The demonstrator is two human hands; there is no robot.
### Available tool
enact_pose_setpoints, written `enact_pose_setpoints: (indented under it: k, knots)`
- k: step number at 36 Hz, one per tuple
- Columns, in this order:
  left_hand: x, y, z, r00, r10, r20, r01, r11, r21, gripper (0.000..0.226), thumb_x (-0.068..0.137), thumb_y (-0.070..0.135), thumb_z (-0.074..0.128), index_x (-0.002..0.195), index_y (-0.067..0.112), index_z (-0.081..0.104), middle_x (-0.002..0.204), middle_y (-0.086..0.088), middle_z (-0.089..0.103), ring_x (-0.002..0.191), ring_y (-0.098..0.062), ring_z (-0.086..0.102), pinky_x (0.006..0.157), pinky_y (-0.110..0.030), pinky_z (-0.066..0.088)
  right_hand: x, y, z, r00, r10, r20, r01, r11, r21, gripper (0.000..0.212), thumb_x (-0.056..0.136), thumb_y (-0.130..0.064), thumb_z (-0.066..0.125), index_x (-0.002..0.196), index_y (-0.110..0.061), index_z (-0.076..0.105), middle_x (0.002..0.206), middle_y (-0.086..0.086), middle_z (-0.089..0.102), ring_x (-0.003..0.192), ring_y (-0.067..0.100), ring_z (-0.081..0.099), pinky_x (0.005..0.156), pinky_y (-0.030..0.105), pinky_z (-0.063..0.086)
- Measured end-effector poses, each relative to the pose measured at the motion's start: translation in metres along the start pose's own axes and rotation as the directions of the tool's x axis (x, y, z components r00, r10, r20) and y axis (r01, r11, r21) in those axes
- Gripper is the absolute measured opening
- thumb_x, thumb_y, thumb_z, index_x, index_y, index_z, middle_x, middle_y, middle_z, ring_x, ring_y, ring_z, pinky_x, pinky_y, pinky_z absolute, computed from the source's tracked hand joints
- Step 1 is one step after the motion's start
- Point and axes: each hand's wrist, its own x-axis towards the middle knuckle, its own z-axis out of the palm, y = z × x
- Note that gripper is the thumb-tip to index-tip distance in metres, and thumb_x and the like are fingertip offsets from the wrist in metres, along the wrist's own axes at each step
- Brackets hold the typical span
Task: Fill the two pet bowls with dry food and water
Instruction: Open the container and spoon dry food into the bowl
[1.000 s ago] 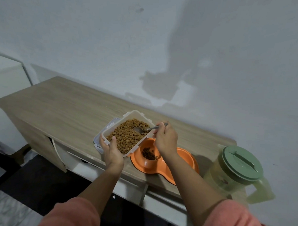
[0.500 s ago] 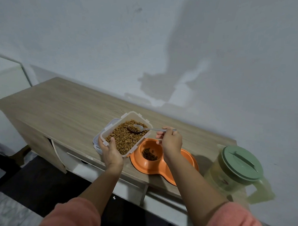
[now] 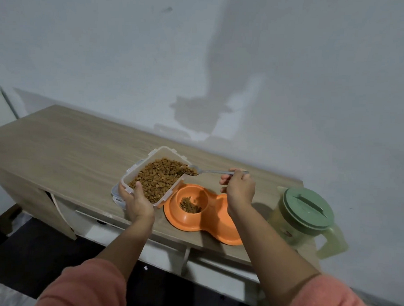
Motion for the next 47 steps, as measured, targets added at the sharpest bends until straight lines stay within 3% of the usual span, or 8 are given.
enact_pose_setpoints:
  k: [6, 10, 19, 30, 34, 40, 44, 47]
  knots:
    - [0.000, 0.003, 0.001, 1.000, 0.012, -0.005, -0.012, 1.000, 0.020, 0.058, 0.093, 0.045, 0.040, 0.147, 0.034, 0.022, 0.135, -0.012, 0.053, 0.121, -0.033, 0.053, 0.105, -0.051, 0.039, 0.003, 0.013, -0.018, 0.987, -0.158, -0.030, 0.146, 0.961, -0.234, 0.028, 0.099, -0.020, 0.033, 0.092, -0.013, 0.059, 0.066, 0.001, 0.063, 0.066, 0.024, 0.062, 0.072, 0.045, 0.056]
    - [-0.002, 0.004, 0.002, 1.000, 0.004, 0.004, -0.004, 1.000, 0.018, 0.062, 0.089, 0.050, 0.040, 0.147, 0.036, 0.021, 0.134, -0.013, 0.054, 0.121, -0.034, 0.052, 0.106, -0.054, 0.039, -0.004, 0.031, -0.020, 0.922, -0.302, 0.243, 0.376, 0.849, -0.372, 0.026, 0.100, -0.022, 0.041, 0.102, -0.014, 0.065, 0.071, -0.003, 0.063, 0.075, 0.023, 0.068, 0.072, 0.051, 0.056]
    - [-0.007, 0.006, -0.002, 0.999, 0.028, -0.023, -0.027, 1.000, 0.010, 0.058, 0.094, 0.045, 0.042, 0.148, 0.034, 0.023, 0.132, -0.016, 0.055, 0.120, -0.036, 0.053, 0.104, -0.052, 0.041, -0.020, 0.006, -0.006, 0.736, -0.660, 0.150, 0.672, 0.687, -0.277, 0.023, 0.100, -0.014, 0.040, 0.099, -0.010, 0.063, 0.072, -0.005, 0.059, 0.065, 0.015, 0.061, 0.065, 0.032, 0.050]
    - [-0.021, 0.010, -0.007, 0.998, 0.052, -0.026, -0.052, 0.999, -0.009, 0.058, 0.099, 0.037, 0.043, 0.151, 0.027, 0.021, 0.146, -0.019, 0.034, 0.131, -0.036, 0.042, 0.100, -0.040, 0.038, -0.029, 0.007, 0.025, 0.519, -0.659, 0.544, 0.855, 0.409, -0.319, 0.028, 0.099, -0.018, 0.045, 0.117, -0.009, 0.065, 0.105, 0.006, 0.071, 0.095, 0.018, 0.065, 0.079, 0.022, 0.046]
    - [-0.028, 0.015, -0.008, 0.998, 0.055, -0.020, -0.056, 0.995, -0.077, 0.057, 0.100, 0.028, 0.043, 0.152, 0.021, 0.020, 0.148, -0.017, 0.034, 0.131, -0.034, 0.043, 0.091, -0.031, 0.037, -0.033, 0.010, 0.030, 0.613, -0.618, 0.492, 0.787, 0.528, -0.319, 0.028, 0.100, -0.017, 0.041, 0.113, -0.007, 0.064, 0.100, 0.008, 0.072, 0.092, 0.019, 0.066, 0.077, 0.022, 0.046]
    - [-0.031, 0.016, -0.009, 0.997, 0.070, -0.016, -0.071, 0.991, -0.113, 0.055, 0.100, 0.023, 0.043, 0.151, 0.020, 0.023, 0.147, -0.019, 0.035, 0.130, -0.034, 0.044, 0.091, -0.028, 0.037, -0.035, 0.015, 0.036, 0.794, -0.466, 0.391, 0.596, 0.725, -0.345, 0.031, 0.101, -0.019, 0.035, 0.108, -0.008, 0.063, 0.084, 0.008, 0.071, 0.078, 0.025, 0.067, 0.078, 0.040, 0.053]
    - [-0.037, 0.020, -0.009, 0.998, 0.054, -0.020, -0.056, 0.991, -0.120, 0.054, 0.101, 0.023, 0.042, 0.151, 0.018, 0.021, 0.145, -0.020, 0.035, 0.128, -0.035, 0.044, 0.087, -0.027, 0.037, -0.037, 0.014, 0.033, 0.911, -0.281, 0.304, 0.367, 0.887, -0.280, 0.029, 0.102, -0.017, 0.034, 0.101, -0.007, 0.061, 0.066, -0.002, 0.064, 0.049, 0.018, 0.058, 0.057, 0.032, 0.054]
    - [-0.039, 0.021, -0.010, 0.998, 0.064, -0.005, -0.064, 0.990, -0.126, 0.054, 0.101, 0.022, 0.042, 0.151, 0.018, 0.021, 0.144, -0.020, 0.036, 0.127, -0.035, 0.045, 0.087, -0.026, 0.038, -0.033, 0.017, 0.031, 0.969, -0.121, 0.214, 0.161, 0.970, -0.183, 0.028, 0.101, -0.017, 0.034, 0.100, -0.008, 0.060, 0.069, 0.001, 0.066, 0.046, 0.016, 0.058, 0.060, 0.036, 0.056]
